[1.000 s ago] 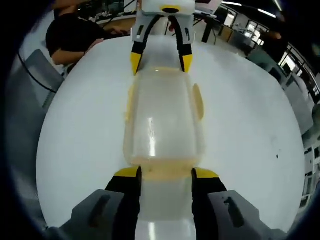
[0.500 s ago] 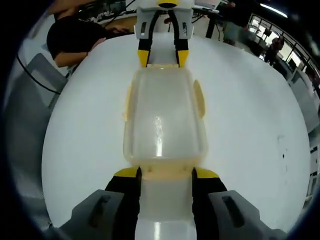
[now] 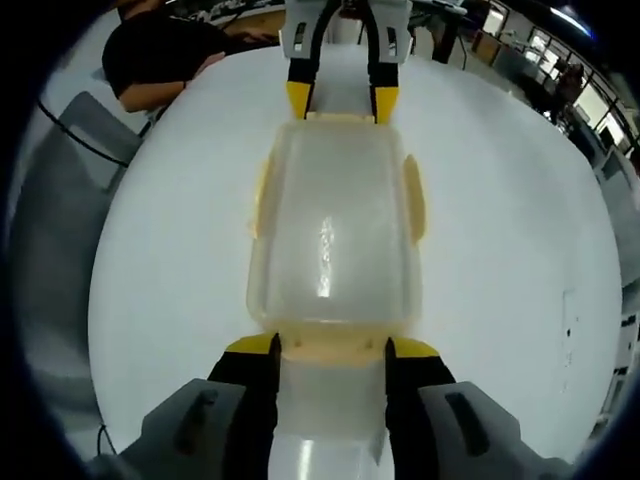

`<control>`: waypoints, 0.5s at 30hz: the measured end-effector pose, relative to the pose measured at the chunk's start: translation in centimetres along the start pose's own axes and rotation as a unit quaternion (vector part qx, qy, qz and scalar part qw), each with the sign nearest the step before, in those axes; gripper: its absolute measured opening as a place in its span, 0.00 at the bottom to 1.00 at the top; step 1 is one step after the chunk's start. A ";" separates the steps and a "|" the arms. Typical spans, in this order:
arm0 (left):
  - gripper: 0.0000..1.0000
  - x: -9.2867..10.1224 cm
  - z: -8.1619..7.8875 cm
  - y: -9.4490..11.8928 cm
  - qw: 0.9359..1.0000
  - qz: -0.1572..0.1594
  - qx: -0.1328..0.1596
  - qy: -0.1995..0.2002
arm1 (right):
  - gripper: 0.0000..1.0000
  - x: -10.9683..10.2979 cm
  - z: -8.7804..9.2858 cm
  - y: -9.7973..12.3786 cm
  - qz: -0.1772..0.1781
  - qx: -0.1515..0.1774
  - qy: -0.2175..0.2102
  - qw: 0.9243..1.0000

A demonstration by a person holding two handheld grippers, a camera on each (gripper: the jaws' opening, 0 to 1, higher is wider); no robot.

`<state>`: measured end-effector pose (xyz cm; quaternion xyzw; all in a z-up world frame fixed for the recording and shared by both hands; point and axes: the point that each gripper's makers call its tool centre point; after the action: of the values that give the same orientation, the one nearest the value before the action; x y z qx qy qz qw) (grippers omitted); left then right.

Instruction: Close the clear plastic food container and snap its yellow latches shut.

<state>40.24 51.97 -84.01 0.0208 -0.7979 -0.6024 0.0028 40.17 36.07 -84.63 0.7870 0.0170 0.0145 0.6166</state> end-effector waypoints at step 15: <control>0.32 0.6 -0.2 -0.3 0.999 0.001 -0.054 -0.008 | 0.36 -0.6 0.1 0.0 0.004 0.002 0.000 1.000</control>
<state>39.67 51.71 -84.27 0.0150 -0.7643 -0.6447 -0.0024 39.61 35.96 -84.62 0.7882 0.0138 0.0171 0.6150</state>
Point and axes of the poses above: the point that each gripper's makers call its tool centre point, and the gripper's own axes: y roughly backward along the fingers, x roughly to its right, z roughly out of its underside, and after that the axes turned 6 degrees about -x, right-handed
